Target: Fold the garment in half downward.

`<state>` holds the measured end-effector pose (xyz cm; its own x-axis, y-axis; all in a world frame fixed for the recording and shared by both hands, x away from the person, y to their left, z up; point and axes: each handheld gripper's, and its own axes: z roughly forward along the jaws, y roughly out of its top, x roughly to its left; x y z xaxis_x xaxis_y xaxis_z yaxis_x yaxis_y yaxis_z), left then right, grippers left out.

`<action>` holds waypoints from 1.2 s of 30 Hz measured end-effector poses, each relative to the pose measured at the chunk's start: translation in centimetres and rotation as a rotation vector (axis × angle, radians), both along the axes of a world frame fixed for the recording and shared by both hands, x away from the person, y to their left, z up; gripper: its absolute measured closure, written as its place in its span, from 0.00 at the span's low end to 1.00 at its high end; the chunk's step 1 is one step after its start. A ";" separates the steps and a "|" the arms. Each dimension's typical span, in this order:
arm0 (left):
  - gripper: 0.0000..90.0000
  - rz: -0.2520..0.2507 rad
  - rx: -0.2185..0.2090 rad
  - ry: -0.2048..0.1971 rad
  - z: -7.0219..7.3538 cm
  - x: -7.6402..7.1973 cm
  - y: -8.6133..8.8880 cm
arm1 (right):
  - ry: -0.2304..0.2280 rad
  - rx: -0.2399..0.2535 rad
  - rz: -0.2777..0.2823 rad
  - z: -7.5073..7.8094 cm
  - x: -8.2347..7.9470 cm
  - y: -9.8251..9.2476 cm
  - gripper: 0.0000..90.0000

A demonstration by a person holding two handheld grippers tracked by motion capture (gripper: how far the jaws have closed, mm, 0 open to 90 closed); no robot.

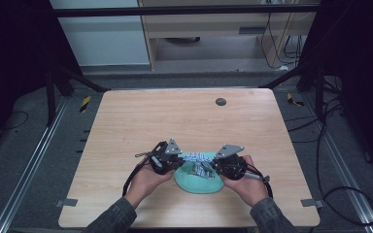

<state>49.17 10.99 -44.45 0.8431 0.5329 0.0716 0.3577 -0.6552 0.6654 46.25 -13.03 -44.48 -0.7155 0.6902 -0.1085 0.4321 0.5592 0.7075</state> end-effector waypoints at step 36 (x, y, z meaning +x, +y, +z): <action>0.95 -0.015 -0.003 0.023 -1.8 -1.2 0.1 | 0.036 0.000 0.009 -1.4 -1.2 -0.6 0.99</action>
<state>47.94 11.08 -46.27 0.8526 0.5201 0.0505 0.3630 -0.6590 0.6588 45.04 -13.68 -45.84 -0.7253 0.6834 -0.0829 0.4519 0.5635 0.6916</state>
